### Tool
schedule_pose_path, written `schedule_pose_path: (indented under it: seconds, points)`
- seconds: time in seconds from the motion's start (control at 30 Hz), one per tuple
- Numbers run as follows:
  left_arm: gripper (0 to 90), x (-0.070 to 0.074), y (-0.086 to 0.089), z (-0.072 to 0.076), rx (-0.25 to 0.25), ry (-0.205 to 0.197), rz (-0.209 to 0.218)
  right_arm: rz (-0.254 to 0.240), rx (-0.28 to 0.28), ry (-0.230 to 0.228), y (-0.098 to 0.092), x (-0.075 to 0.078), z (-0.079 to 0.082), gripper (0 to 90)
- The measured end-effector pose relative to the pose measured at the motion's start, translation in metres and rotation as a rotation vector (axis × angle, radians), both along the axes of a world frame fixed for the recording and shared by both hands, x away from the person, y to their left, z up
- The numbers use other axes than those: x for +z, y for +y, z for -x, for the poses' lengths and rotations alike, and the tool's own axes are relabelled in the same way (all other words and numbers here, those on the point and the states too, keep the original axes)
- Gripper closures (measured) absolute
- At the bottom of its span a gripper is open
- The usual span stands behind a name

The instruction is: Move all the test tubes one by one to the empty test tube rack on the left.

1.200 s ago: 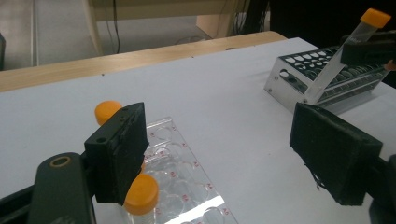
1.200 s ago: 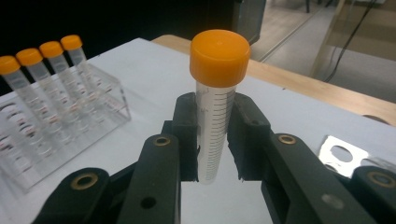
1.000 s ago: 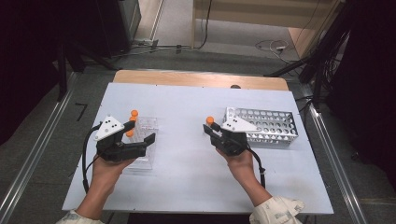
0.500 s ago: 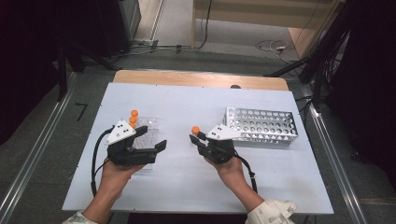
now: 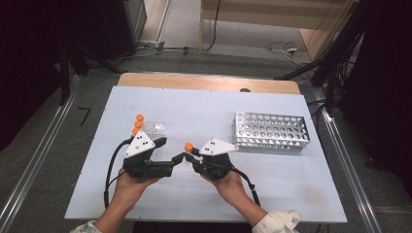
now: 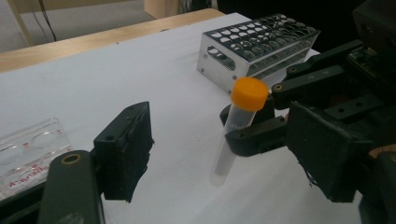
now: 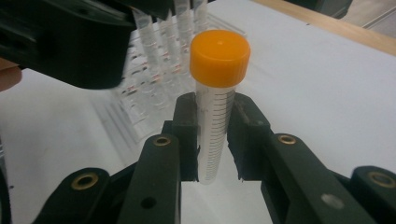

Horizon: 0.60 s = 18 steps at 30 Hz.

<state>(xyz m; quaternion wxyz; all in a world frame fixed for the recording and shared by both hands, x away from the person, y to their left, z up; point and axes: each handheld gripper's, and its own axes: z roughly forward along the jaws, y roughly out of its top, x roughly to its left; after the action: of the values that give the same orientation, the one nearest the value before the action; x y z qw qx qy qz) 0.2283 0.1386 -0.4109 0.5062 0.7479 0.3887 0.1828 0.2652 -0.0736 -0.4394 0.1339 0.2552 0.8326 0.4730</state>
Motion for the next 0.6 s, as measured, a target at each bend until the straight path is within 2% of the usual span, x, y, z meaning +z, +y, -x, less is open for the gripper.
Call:
schedule_pose_path:
  seconds: [0.27, 0.37, 0.53, 0.6]
  points:
    - [38.4, -0.006, -0.007, 0.002, -0.019, -0.014, -0.019, 0.007, 0.045, 0.008, 0.010, -0.003, 0.007, 71.4]
    - [43.1, -0.007, -0.009, 0.003, -0.019, -0.020, -0.024, 0.011, 0.051, 0.010, 0.012, -0.003, 0.009, 71.4]
    - [56.2, -0.009, -0.011, 0.004, -0.026, -0.031, -0.038, 0.007, 0.057, 0.008, 0.012, -0.003, 0.009, 71.4]
    - [58.1, -0.009, -0.011, 0.004, -0.025, -0.034, -0.037, 0.009, 0.060, 0.006, 0.012, -0.002, 0.010, 71.4]
